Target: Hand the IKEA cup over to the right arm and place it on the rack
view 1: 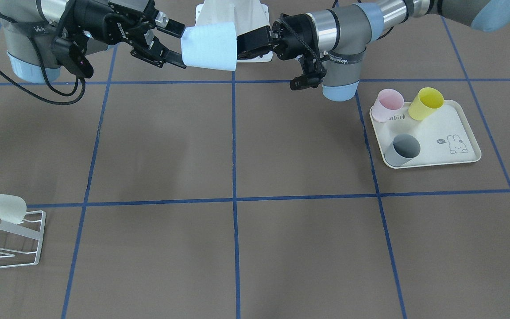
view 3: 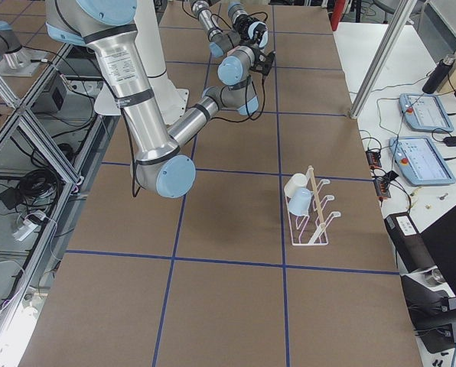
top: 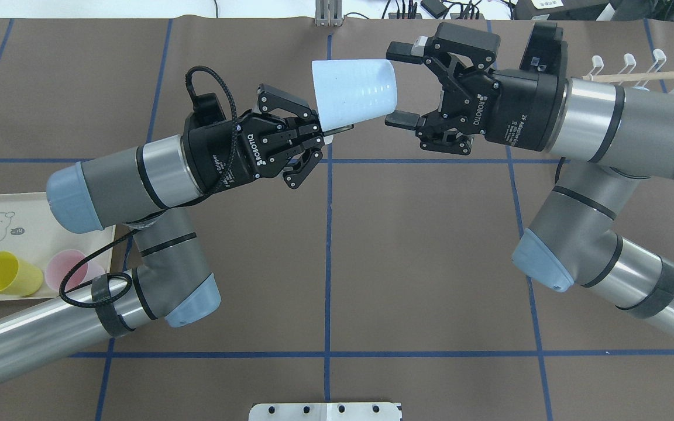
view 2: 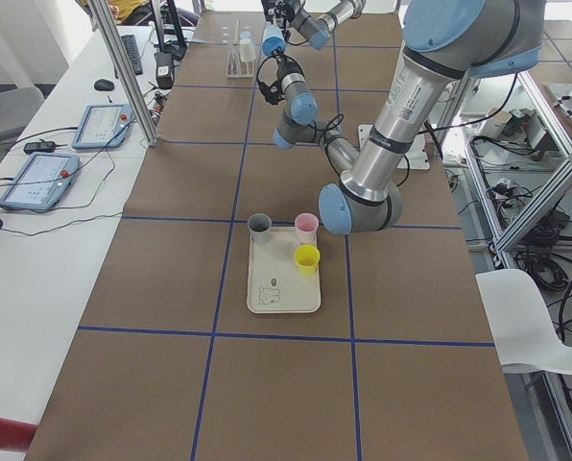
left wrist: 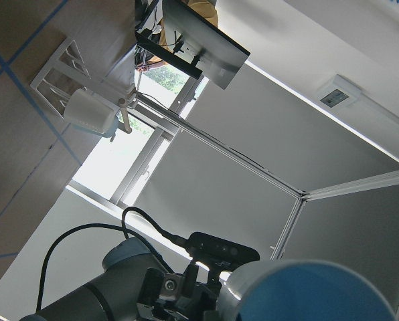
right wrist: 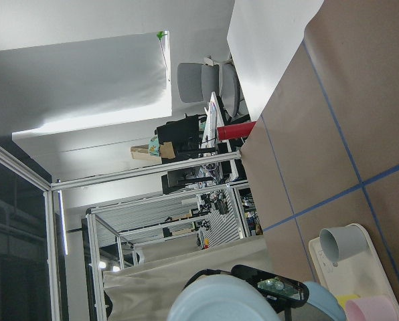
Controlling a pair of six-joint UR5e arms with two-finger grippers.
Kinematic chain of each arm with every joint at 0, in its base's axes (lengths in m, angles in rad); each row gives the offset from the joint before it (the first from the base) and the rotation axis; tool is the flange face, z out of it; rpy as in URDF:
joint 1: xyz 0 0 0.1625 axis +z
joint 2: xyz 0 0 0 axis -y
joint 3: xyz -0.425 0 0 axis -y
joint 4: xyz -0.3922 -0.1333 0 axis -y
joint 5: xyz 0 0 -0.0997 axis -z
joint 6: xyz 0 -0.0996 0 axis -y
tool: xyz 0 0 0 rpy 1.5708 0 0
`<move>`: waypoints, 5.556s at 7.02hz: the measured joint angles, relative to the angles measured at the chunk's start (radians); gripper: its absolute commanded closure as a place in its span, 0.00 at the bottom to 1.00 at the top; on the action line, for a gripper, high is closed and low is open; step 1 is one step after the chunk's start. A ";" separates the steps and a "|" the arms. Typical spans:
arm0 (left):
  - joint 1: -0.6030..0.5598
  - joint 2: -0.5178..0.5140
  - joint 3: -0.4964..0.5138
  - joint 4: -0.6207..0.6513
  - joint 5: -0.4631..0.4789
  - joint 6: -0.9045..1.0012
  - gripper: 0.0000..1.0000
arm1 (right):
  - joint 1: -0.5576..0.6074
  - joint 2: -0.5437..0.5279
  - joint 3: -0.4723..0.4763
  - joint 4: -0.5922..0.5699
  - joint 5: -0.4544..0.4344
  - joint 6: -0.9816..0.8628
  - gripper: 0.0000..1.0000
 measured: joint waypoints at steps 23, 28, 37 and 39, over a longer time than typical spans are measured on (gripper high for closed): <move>-0.023 0.026 -0.008 0.042 -0.001 0.060 0.01 | 0.188 -0.270 -0.064 0.159 -0.013 -0.226 1.00; -0.024 0.027 0.005 0.043 0.000 0.067 0.01 | 0.569 -0.284 -0.347 0.075 0.295 -0.740 1.00; -0.016 0.028 0.032 0.041 0.002 0.068 0.01 | 0.849 -0.314 -0.410 -0.681 0.764 -1.604 1.00; -0.015 0.027 0.038 0.041 0.003 0.068 0.00 | 0.794 -0.305 -0.417 -0.726 0.687 -1.655 1.00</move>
